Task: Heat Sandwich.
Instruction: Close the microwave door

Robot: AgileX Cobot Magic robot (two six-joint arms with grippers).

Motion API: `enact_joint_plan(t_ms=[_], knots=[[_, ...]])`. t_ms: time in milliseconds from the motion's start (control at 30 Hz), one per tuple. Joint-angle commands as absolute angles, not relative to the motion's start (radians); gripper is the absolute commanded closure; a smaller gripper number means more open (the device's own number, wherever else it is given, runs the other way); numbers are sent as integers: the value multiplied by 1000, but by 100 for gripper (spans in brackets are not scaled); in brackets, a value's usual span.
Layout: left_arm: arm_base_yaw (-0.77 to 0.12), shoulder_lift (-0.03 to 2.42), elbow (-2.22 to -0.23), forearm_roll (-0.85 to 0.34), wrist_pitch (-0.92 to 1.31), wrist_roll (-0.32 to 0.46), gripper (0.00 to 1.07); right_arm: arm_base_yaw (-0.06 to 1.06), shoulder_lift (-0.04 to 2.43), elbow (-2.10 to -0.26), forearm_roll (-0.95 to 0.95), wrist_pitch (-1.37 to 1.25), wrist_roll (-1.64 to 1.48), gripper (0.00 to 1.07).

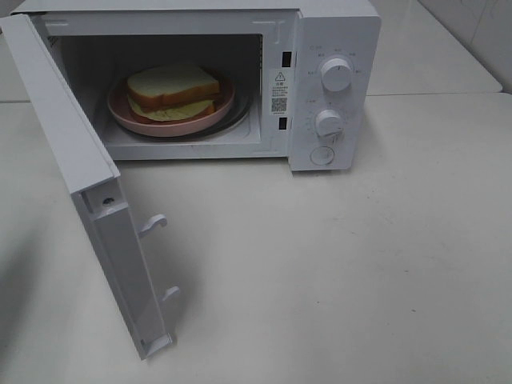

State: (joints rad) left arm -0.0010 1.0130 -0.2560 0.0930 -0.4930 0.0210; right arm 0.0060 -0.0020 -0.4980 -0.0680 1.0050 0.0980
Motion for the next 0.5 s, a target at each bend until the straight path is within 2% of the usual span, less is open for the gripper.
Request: enact_joint_plan(t_ms=[33,233,300,400,500], knots=[[-7,1104,-252,146,-607,19,107,1,-32,-497,-66,998,92,31],[-7,1206,-255,198,-686,7,107,1,-32,-497,-66,998,92,31],[-7,1261,-254,234,-740,-37,107,1,-32,-497,-66,998,92,31],[-7,1294,-255,258,-769,-62,107,1,-32,-497,-66,998,92,31],[-7,1357,-281,335,-793,-109,107,1,-32,-497,-66,998,92,31]])
